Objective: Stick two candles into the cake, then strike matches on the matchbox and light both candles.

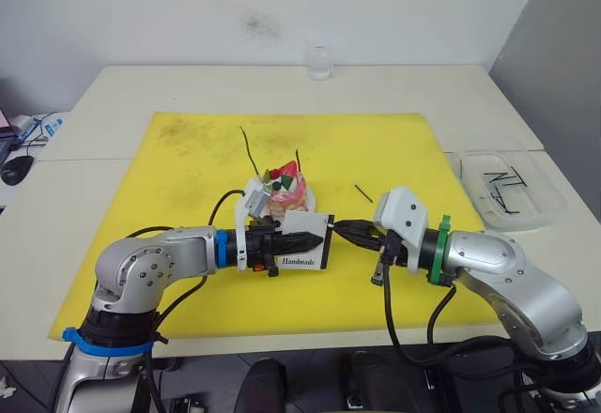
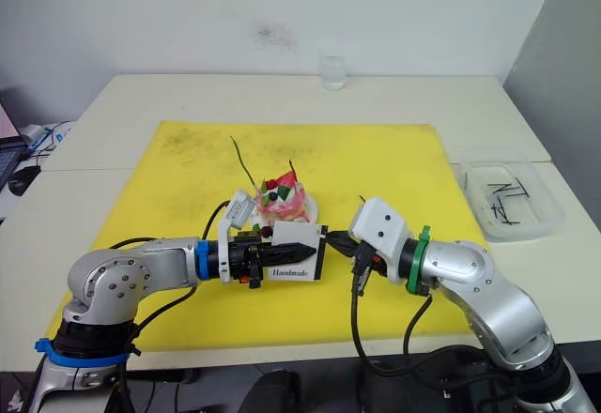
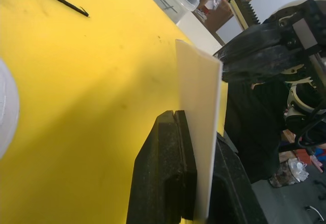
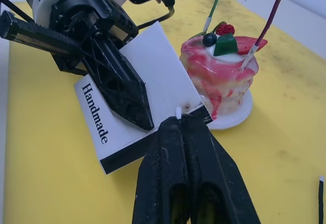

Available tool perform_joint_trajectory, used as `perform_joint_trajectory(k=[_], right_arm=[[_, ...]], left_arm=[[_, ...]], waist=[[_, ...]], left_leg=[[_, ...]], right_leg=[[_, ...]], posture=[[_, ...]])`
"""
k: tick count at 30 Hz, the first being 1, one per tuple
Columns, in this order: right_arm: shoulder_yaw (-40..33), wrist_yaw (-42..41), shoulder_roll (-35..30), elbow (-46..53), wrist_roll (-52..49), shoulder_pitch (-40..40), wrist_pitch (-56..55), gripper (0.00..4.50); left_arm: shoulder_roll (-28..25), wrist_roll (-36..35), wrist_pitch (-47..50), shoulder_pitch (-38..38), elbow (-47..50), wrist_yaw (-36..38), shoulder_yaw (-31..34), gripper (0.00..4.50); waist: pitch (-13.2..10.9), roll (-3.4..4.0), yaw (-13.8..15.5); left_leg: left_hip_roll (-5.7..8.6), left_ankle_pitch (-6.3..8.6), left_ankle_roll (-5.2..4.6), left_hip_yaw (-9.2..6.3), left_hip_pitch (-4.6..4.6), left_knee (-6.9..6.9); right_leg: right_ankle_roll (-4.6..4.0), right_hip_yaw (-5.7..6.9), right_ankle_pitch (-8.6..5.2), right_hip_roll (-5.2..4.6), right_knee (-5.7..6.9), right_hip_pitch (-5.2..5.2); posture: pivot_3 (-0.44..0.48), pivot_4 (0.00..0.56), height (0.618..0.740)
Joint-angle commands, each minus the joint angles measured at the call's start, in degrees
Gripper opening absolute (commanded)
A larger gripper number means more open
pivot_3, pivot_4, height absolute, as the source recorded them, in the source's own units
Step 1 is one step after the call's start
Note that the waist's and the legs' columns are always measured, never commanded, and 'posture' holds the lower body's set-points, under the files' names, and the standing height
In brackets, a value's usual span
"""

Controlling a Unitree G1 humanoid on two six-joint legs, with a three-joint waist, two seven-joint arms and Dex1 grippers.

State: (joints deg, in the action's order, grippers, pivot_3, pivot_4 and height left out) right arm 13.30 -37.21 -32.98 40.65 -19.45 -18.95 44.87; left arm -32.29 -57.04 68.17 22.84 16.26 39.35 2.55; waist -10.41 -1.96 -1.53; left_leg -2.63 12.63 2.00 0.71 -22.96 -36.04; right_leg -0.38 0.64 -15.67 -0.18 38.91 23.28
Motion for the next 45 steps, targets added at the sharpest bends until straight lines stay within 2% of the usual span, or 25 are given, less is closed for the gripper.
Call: perform_joint_trajectory(k=[1, 18, 29, 32, 35, 37, 41, 45], right_arm=[[0.5, 0.3, -0.6, 1.0, 0.7, -0.8, -0.7, 0.02], [3.9, 0.2, -0.9, -1.1, 4.8, -0.8, -2.5, 0.02], [9.1, -5.0, -3.2, -5.4, 8.2, -3.4, -6.4, 0.02], [10.7, -9.0, -6.9, -6.2, 9.8, -3.3, -9.1, 0.02], [8.4, -11.9, -10.6, -5.8, 9.3, -2.6, -10.5, 0.02], [6.4, -12.7, -11.8, -5.3, 8.3, -2.6, -10.2, 0.02], [1.9, -11.9, -10.7, -4.1, 5.2, -3.2, -7.1, 0.02], [0.1, -10.6, -8.7, -3.7, 3.4, -4.2, -4.8, 0.02]], left_arm=[[0.2, -0.1, -0.9, 0.7, 1.4, -0.1, 0.4, 0.0], [0.3, -0.4, -1.4, 0.2, 2.7, 0.3, 0.4, 0.0], [-0.3, 4.4, -5.7, 0.7, 4.6, 3.0, -3.0, 0.0], [-1.8, 7.3, -8.2, 1.6, 4.3, 3.8, -3.2, 0.0], [-6.3, 11.3, -12.3, 3.3, 2.1, 5.3, -0.8, 0.0], [-8.5, 11.0, -12.8, 3.9, 1.2, 5.6, 1.9, 0.0], [-12.4, 8.9, -11.0, 0.3, 4.0, 6.6, 5.4, 0.0], [-12.8, 8.1, -10.5, -4.0, 6.6, 6.0, 6.3, 0.0]], waist=[[0.0, 0.0, 0.0], [0.0, 0.0, 0.0], [0.0, 0.0, 0.0], [0.0, 0.0, 0.0], [0.0, -0.05, 0.1], [0.0, -0.05, -0.1], [0.0, -0.04, -0.2], [-0.1, -0.05, 0.0]], left_leg=[[0.0, 0.0, 0.0, 0.0, 0.0, 0.0], [0.0, 0.0, 0.0, 0.0, 0.01, 0.0], [0.01, 0.0, 0.0, 0.01, 0.01, -0.01], [0.02, 0.0, 0.0, 0.01, 0.0, -0.01], [0.03, 0.0, 0.0, 0.0, -0.03, 0.0], [0.03, 0.0, 0.0, 0.03, 0.0, -0.01], [-0.03, 0.0, 0.0, 0.03, 0.04, 0.02], [-0.09, 0.0, 0.01, 0.02, 0.0, 0.03]], right_leg=[[0.0, 0.0, 0.0, 0.0, 0.0, 0.0], [0.0, 0.0, 0.0, 0.0, 0.01, 0.0], [0.0, 0.0, 0.0, 0.0, 0.01, 0.0], [0.0, 0.01, 0.0, 0.01, 0.0, 0.0], [0.0, 0.03, 0.0, 0.01, -0.03, 0.0], [0.0, 0.0, 0.0, 0.01, -0.01, 0.01], [-0.01, 0.01, 0.0, 0.02, 0.0, 0.02], [-0.02, 0.0, -0.02, -0.02, -0.03, 0.02]], posture=[[0.0, 0.15, 0.74], [0.0, 0.15, 0.74], [0.0, 0.15, 0.74], [0.0, 0.15, 0.74], [0.0, 0.15, 0.74], [0.0, 0.15, 0.74], [0.0, 0.15, 0.74], [0.0, 0.15, 0.74]])
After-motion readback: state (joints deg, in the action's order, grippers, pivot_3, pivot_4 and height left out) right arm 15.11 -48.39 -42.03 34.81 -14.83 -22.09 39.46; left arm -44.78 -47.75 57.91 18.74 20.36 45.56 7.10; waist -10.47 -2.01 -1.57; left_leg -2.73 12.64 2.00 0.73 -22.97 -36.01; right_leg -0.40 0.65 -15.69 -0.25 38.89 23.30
